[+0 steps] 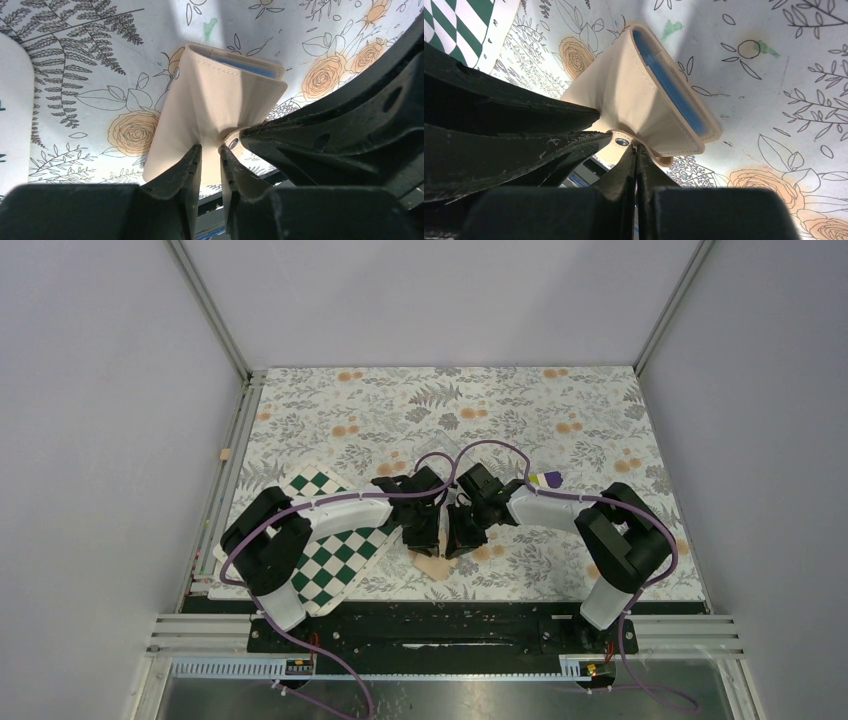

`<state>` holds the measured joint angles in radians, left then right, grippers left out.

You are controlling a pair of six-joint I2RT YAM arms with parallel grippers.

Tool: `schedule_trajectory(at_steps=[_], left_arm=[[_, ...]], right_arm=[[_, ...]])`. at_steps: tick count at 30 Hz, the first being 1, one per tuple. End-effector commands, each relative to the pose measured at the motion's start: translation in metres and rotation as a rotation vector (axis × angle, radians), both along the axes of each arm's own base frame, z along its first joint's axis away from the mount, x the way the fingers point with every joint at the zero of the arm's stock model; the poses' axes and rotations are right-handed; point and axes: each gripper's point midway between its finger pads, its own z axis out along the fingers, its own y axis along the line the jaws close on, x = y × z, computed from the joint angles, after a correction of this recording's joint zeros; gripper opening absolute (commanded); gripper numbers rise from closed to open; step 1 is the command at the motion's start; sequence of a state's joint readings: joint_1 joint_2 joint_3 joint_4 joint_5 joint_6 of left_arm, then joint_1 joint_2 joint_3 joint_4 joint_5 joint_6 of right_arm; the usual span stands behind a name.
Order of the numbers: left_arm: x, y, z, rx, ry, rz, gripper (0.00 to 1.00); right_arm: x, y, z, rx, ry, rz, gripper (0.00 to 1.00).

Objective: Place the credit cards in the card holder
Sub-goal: Close the card holder at the center of the board.

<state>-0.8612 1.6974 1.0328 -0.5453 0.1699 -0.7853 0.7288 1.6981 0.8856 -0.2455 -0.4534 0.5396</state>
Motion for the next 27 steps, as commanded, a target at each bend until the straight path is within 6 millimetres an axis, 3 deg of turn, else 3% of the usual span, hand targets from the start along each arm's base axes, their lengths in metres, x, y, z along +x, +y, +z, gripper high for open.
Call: schedule_trajectory(at_steps=[1,4,9,17,27], left_arm=[[0.01,-0.005,0.006,-0.013,-0.033,0.006,0.25],[0.012,-0.008,0.011,-0.037,-0.042,0.013,0.33],[0.012,-0.014,0.021,-0.096,-0.061,0.03,0.38],[0.005,-0.011,0.002,-0.055,-0.02,0.025,0.22],[-0.001,-0.013,-0.007,-0.029,0.002,0.002,0.15]], right_arm=[[0.002,-0.004,-0.008,-0.058,-0.019,-0.006,0.0],[0.002,-0.003,-0.007,-0.049,-0.017,-0.008,0.0],[0.001,-0.004,-0.009,-0.058,-0.012,-0.011,0.0],[0.001,-0.004,-0.01,-0.06,-0.012,-0.014,0.0],[0.0,-0.004,-0.011,-0.062,-0.006,-0.013,0.0]])
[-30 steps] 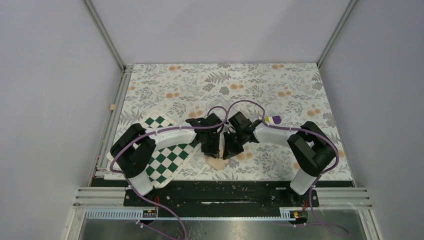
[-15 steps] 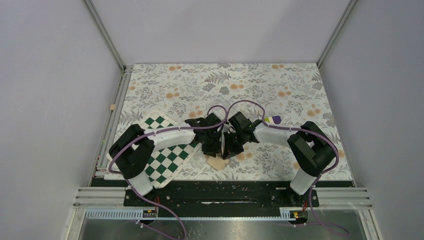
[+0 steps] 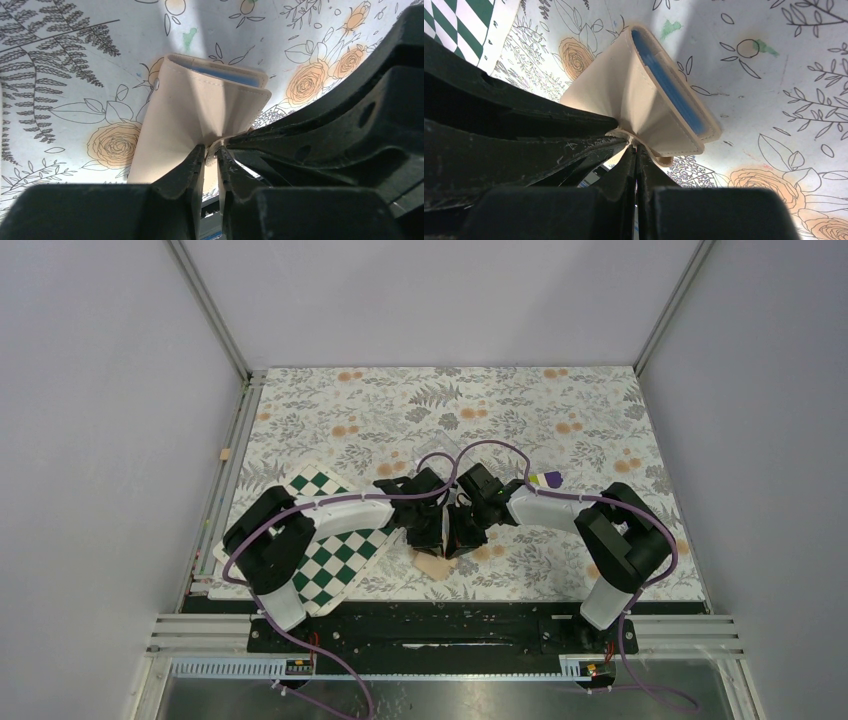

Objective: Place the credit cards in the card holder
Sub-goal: Close the card holder at the center of the board.

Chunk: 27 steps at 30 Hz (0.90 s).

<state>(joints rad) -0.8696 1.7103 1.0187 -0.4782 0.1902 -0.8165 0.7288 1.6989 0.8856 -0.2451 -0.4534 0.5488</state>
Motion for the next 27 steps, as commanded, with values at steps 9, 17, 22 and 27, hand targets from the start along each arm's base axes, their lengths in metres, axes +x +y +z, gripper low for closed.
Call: schedule_trajectory(at_steps=[9,17,22,27], left_arm=[[-0.011,0.02,-0.02,0.188,0.017,-0.006,0.0],[-0.019,0.037,-0.038,0.326,0.088,0.022,0.0],[-0.012,0.029,-0.019,0.274,0.041,0.006,0.09],[-0.008,0.021,0.002,0.204,0.003,0.008,0.29]], right_arm=[[0.0,-0.005,-0.013,-0.065,-0.005,-0.007,0.0],[-0.001,-0.005,-0.015,-0.067,0.005,-0.006,0.0],[-0.001,-0.005,-0.015,-0.067,0.005,-0.005,0.0],[-0.001,-0.005,-0.014,-0.065,0.005,-0.005,0.0]])
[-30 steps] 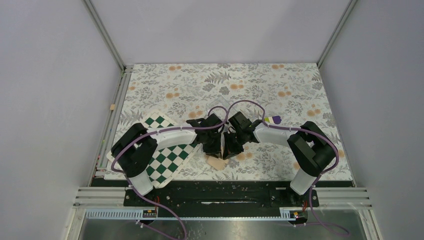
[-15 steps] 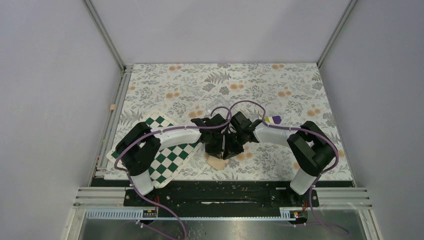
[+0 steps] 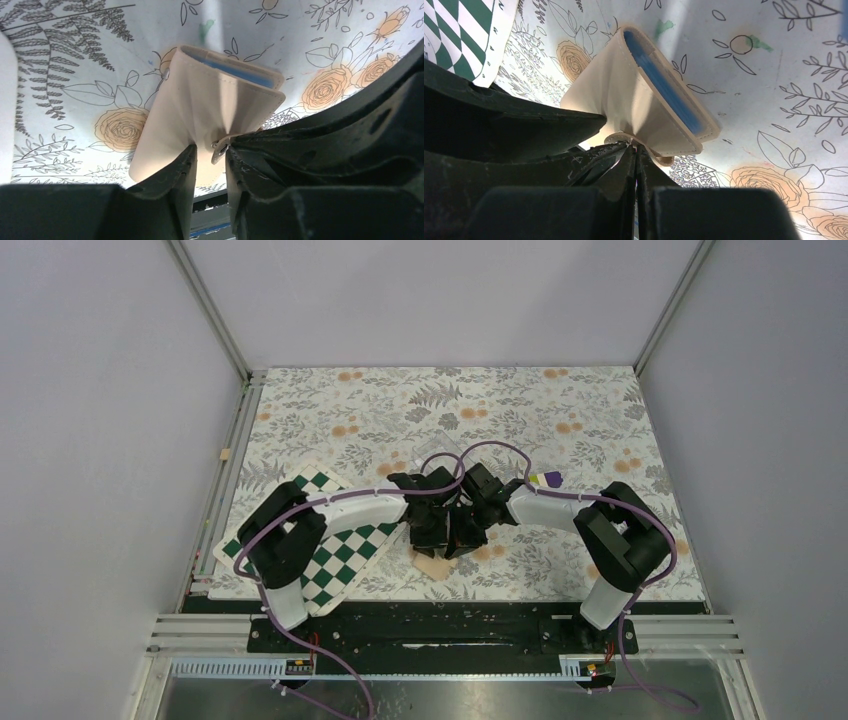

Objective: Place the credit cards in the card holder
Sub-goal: Close the card holder at the center of the board.

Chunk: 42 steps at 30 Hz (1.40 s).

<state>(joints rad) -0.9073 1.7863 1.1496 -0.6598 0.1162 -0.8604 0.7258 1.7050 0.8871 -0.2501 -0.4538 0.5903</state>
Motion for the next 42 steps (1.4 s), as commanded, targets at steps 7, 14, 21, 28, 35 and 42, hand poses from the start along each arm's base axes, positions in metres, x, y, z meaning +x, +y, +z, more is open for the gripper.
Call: schedule_trajectory(at_steps=[7,14,21,28,35,42], left_arm=[[-0.002,0.013,0.008,-0.083,-0.029,0.033,0.2],[0.001,0.007,0.006,-0.207,-0.01,0.075,0.22],[0.008,-0.004,0.019,-0.32,-0.042,0.084,0.28],[0.01,-0.008,0.021,-0.366,-0.044,0.077,0.26],[0.011,-0.009,0.024,-0.381,-0.048,0.076,0.27],[0.015,-0.006,0.033,-0.381,-0.083,0.077,0.38]], right_arm=[[-0.001,-0.004,-0.013,-0.055,-0.024,0.035,0.0],[-0.002,-0.004,-0.012,-0.051,-0.021,0.036,0.0],[-0.002,-0.003,-0.013,-0.05,-0.016,0.038,0.0],[-0.002,-0.003,-0.013,-0.048,-0.013,0.039,0.0],[-0.003,-0.002,-0.013,-0.046,-0.01,0.044,0.0],[-0.003,-0.003,-0.014,-0.049,-0.007,0.045,0.0]])
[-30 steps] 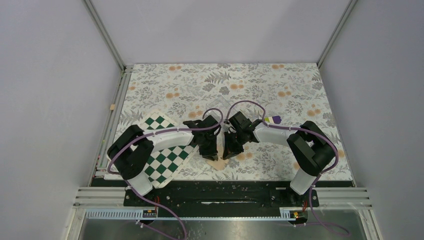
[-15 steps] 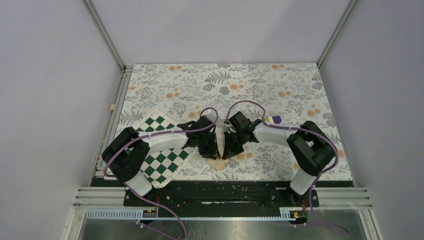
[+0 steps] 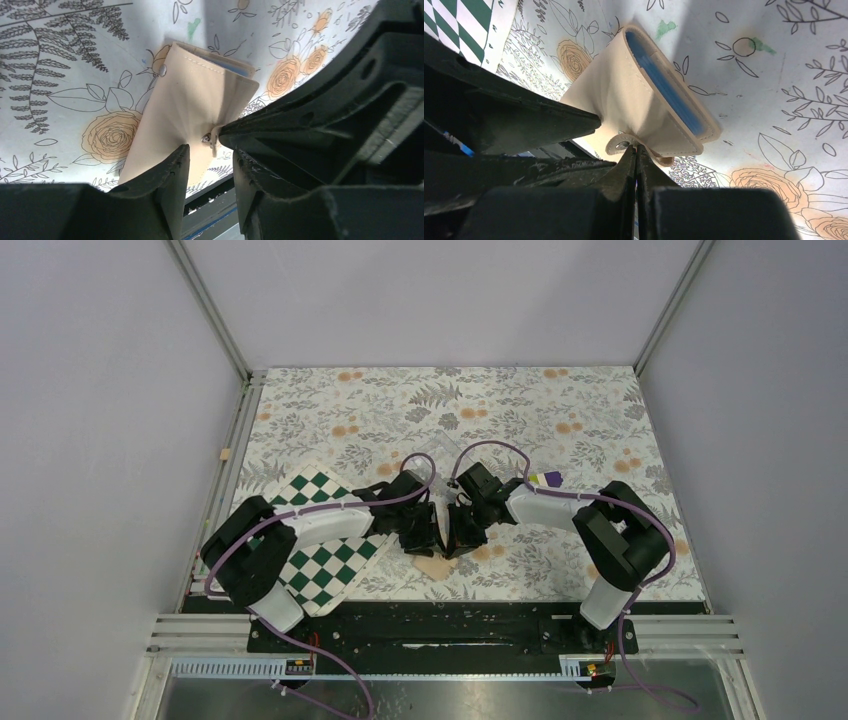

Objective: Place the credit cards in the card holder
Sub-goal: Close the card holder at the center of the board.

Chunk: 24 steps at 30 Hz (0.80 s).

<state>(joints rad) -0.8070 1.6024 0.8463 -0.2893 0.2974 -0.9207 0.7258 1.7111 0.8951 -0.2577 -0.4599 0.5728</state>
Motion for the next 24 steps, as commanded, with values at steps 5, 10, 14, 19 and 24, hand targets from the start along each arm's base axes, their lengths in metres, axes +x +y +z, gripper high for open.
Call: schedule_trajectory(at_steps=[5,10,14,19,24], left_arm=[[0.013,-0.011,0.029,-0.111,-0.09,0.01,0.37],[0.01,-0.009,0.018,-0.085,-0.062,0.008,0.28],[0.01,0.001,0.007,-0.004,-0.046,0.006,0.26],[0.008,0.003,0.001,0.031,-0.028,-0.016,0.27],[0.006,-0.003,-0.001,-0.004,-0.013,-0.025,0.18]], right_arm=[[-0.003,-0.002,-0.014,-0.049,-0.005,0.029,0.0],[-0.003,-0.003,-0.014,-0.05,-0.004,0.029,0.0],[-0.003,-0.003,-0.014,-0.049,-0.003,0.031,0.0],[-0.004,-0.003,-0.015,-0.05,0.001,0.031,0.0],[-0.004,-0.003,-0.015,-0.049,-0.001,0.031,0.0]])
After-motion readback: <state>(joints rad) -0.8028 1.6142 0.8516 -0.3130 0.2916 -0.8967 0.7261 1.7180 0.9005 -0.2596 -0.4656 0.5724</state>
